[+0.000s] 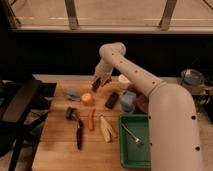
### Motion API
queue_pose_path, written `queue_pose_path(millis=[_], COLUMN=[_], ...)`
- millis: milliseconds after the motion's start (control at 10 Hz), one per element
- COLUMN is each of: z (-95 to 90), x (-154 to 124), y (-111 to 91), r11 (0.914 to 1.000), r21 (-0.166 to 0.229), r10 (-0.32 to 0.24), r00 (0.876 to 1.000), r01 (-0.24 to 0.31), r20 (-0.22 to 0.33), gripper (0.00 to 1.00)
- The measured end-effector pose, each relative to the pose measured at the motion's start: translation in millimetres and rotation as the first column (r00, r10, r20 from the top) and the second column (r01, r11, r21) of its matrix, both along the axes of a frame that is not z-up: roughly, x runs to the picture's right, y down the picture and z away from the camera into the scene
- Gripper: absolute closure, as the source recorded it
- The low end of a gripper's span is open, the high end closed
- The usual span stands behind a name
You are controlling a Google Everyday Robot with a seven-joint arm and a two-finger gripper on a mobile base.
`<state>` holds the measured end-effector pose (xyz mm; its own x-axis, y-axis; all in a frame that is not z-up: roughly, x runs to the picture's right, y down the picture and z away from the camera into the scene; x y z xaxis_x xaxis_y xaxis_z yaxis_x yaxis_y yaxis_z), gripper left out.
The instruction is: Place grapes in table surface
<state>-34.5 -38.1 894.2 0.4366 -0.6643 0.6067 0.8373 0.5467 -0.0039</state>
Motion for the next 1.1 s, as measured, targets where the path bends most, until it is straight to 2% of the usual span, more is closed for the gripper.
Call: queue_pose_path(millis=[200, 300, 800, 900, 1100], z=[13.6, 19.1, 41.6, 45.1, 49.9], x=[-7, -8, -8, -4, -2], y=[7, 12, 30, 32, 37], r11=[0.9997, 0.9994, 0.996, 0.995, 0.9922], r21=[-0.023, -0.036, -0.085, -0.092, -0.111], r10=[0.0, 0.002, 0.033, 0.042, 0.061], r00=[1.0, 1.0, 0.999, 0.998, 0.998], r01=[0.001, -0.001, -0.03, -0.038, -0.057], r20=[0.014, 0.023, 0.041, 0.037, 0.033], gripper=[0.99, 0.95, 0.43, 0.38, 0.36])
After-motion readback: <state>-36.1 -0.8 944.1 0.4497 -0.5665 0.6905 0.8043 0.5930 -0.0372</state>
